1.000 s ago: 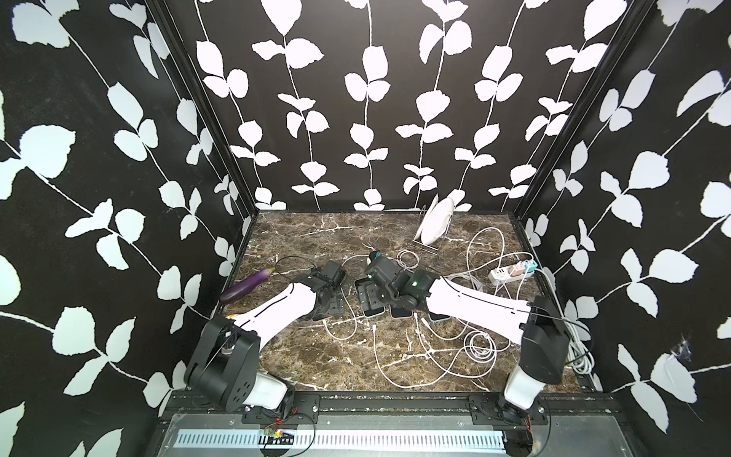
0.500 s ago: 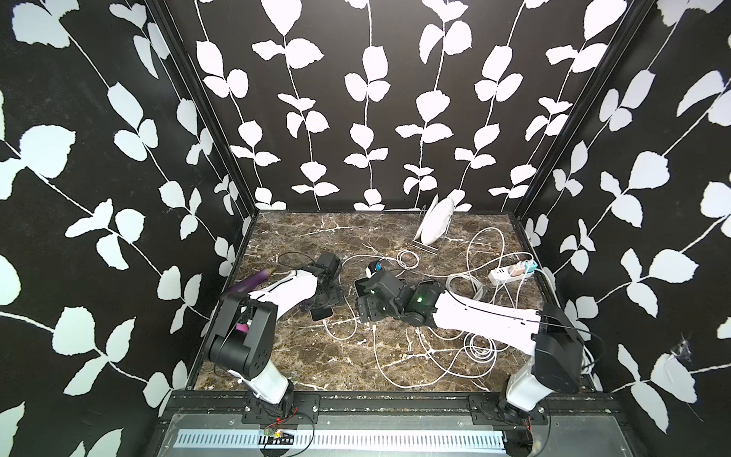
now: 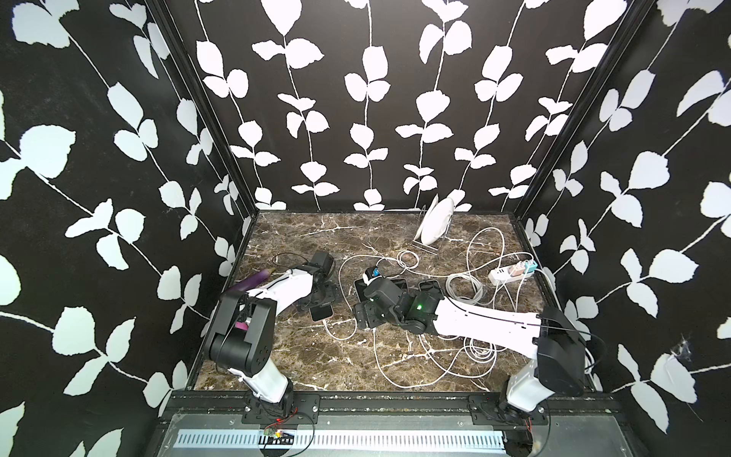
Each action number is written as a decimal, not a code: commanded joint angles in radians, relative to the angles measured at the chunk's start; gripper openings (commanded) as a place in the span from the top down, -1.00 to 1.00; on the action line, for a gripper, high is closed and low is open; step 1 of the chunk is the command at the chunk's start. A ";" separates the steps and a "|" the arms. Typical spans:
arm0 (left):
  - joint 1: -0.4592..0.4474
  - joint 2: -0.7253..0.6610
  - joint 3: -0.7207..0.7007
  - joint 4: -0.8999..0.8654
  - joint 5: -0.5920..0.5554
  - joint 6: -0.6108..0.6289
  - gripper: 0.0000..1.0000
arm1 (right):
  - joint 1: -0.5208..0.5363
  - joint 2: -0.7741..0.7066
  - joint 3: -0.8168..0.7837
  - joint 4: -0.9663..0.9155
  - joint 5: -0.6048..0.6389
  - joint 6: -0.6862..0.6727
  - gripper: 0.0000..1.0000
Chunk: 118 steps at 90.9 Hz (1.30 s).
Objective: Unplug the charging cable from the phone
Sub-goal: Pick up the phone at the center of the board.
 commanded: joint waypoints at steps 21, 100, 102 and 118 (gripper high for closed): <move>0.021 0.056 -0.008 0.036 0.032 0.032 -0.97 | 0.013 0.003 0.010 0.026 0.007 -0.003 -0.94; 0.018 0.064 0.025 -0.004 0.034 0.028 0.33 | 0.110 0.277 0.166 0.032 0.022 -0.093 -0.64; 0.019 0.058 0.026 -0.008 0.036 0.027 0.34 | 0.115 0.295 0.178 0.038 0.017 -0.096 -0.62; 0.019 0.015 0.041 -0.039 0.036 0.030 0.41 | 0.143 0.418 0.261 0.100 0.003 -0.119 -0.51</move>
